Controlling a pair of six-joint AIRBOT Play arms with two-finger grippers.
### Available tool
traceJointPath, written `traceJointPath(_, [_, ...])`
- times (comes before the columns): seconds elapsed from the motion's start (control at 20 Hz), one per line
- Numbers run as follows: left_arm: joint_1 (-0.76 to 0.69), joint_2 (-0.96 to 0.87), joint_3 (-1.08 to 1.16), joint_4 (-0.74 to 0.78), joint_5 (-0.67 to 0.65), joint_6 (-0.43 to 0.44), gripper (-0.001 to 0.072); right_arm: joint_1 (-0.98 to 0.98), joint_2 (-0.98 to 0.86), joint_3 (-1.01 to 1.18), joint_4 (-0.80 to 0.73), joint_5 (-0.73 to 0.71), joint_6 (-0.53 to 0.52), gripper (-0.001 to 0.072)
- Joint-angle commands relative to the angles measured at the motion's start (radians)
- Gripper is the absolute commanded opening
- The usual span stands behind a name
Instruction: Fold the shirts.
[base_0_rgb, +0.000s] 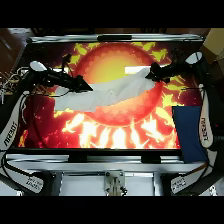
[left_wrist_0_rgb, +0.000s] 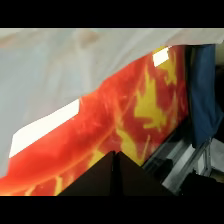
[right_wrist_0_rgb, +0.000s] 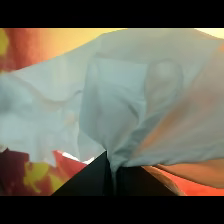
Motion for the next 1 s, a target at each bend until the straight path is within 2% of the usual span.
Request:
traceJointPath(0.0, [-0.122,-0.002,-0.025,-0.046,0.117,-0.010,0.0035,0.011,0.170,0.001,-0.056,0.121,0.054,0.0043])
traceJointPath(0.1, [-0.178,-0.014,-0.049,-0.046,0.212,-0.029,0.0035,0.027,0.252,0.001,-0.109,0.187,0.081,0.0043])
traceJointPath(0.3, [-0.280,-0.063,-0.053,-0.068,0.381,-0.081,0.0036,0.069,0.389,0.001,-0.124,0.258,0.137,0.0043])
traceJointPath(0.45, [-0.389,-0.122,-0.049,-0.195,0.429,-0.080,0.0036,0.119,0.436,0.001,-0.130,0.257,0.167,0.0043])
traceJointPath(0.6, [-0.452,-0.169,-0.048,-0.214,0.420,-0.068,0.0036,0.174,0.435,0.000,-0.161,0.237,0.171,0.0043])
traceJointPath(0.75, [-0.386,-0.116,-0.049,-0.154,0.371,-0.021,0.0034,0.229,0.410,0.000,-0.196,0.196,0.174,0.0043])
traceJointPath(0.95, [-0.149,0.041,-0.049,0.126,0.232,-0.101,0.0034,0.299,0.316,0.000,-0.174,0.051,0.136,0.0043])
